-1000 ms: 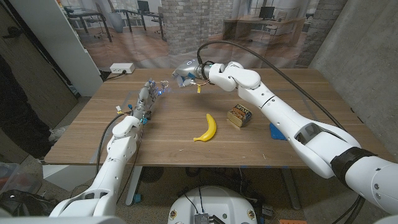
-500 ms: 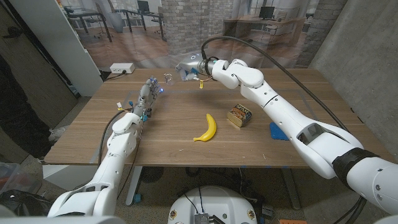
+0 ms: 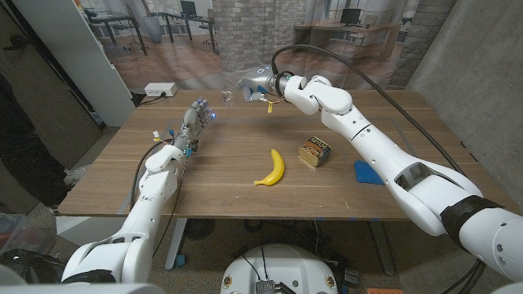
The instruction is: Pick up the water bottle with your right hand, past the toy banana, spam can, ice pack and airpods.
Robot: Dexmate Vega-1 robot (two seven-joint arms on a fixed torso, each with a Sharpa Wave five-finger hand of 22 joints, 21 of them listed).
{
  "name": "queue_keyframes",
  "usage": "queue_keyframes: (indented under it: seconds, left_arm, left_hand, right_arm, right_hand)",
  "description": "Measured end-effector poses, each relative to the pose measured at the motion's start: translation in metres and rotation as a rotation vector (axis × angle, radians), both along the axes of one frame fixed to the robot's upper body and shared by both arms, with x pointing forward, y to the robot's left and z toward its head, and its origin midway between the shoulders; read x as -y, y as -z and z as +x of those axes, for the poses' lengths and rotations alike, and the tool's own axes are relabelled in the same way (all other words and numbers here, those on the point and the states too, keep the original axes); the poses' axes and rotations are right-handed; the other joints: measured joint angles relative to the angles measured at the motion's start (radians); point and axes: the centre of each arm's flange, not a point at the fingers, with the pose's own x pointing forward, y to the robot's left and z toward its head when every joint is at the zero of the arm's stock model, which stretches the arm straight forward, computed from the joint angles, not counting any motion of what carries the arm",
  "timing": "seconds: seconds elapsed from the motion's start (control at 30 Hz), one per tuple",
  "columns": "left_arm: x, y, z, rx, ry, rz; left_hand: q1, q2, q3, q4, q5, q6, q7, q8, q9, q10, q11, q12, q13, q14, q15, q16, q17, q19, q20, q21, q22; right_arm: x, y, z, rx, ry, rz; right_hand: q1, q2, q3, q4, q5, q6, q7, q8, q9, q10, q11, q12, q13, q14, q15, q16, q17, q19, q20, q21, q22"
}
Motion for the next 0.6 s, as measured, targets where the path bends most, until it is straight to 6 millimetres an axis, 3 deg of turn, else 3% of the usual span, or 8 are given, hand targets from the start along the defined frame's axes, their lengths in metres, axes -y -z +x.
queue_keyframes:
  seconds: [0.6]
  left_arm:
    - [-0.008,0.003,0.002,-0.002,0.057,0.019]
  left_hand:
    - [0.000,0.000,0.000,0.000,0.000,0.000,0.000,0.000,0.000,0.000,0.000,0.000,0.000,0.000,0.000,0.000,0.000,0.000,0.000,-0.002,0.000]
  right_arm:
    - [0.019,-0.007,-0.004,0.034,0.074,0.041]
  right_hand:
    - [-0.002,0.002,-0.004,0.004,-0.004,0.000,0.000,0.002,0.000,0.003,-0.003,0.000,0.000,0.005,-0.005,-0.007,-0.003,0.000,0.000,0.006,-0.001]
